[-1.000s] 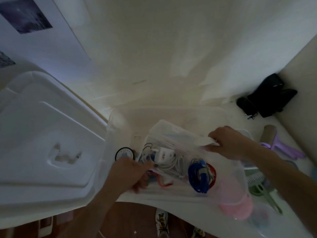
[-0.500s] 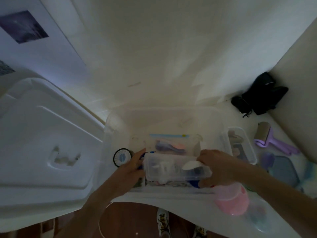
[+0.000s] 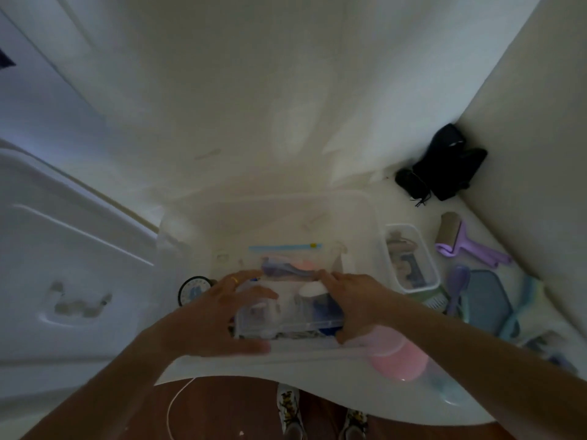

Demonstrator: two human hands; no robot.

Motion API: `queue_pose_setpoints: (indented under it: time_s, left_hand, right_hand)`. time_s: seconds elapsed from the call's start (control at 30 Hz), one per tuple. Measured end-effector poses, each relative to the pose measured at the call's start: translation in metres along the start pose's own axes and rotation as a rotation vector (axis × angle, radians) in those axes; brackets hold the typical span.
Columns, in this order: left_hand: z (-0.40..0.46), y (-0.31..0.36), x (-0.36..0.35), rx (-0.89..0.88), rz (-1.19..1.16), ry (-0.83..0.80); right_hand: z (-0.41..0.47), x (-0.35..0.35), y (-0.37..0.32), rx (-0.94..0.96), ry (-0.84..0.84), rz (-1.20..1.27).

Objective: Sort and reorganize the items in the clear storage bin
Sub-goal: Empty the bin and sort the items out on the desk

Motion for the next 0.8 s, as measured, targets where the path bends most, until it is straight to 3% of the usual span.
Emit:
queue_pose_setpoints:
  time_s: [0.1, 0.2, 0.27, 0.37, 0.5, 0.63, 0.8]
  left_hand:
    - [0.004, -0.003, -0.001, -0.018, 0.088, 0.034]
    - [0.018, 0.001, 0.0, -0.068, 0.39, 0.114]
    - [0.027, 0.01, 0.0, -0.097, 0.571, 0.062]
    - [0.024, 0.009, -0.001, -0.07, 0.516, -0.01]
    - [0.003, 0.005, 0.023, -0.049, 0.407, 0.076]
    - [-0.009, 0.017, 0.07, -0.016, 0.396, 0.179]
    - [0.018, 0.057, 0.131, -0.119, 0.442, 0.319]
  right_hand:
    - [-0.001, -0.007, 0.0, -0.031, 0.04, 0.013]
    - [0.001, -0.01, 0.001, -0.055, 0.063, 0.043]
    - [0.001, -0.009, 0.001, -0.064, 0.072, 0.077]
    - [-0.002, -0.006, -0.001, -0.058, 0.073, 0.089]
    - [-0.007, 0.015, -0.012, -0.012, 0.124, 0.105]
    - [-0.018, 0.058, -0.024, 0.017, 0.283, -0.034]
    - [-0.061, 0.126, -0.009, -0.061, 0.474, -0.197]
Point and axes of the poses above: each hand's wrist, its own z-axis towards the middle knuckle, its own x-axis out of the back of the hand, y = z × x, the point moved 1 cm from there along z, towards the middle knuckle, and after that the axes turned 8 degrees about x, right-handed, at the moved point
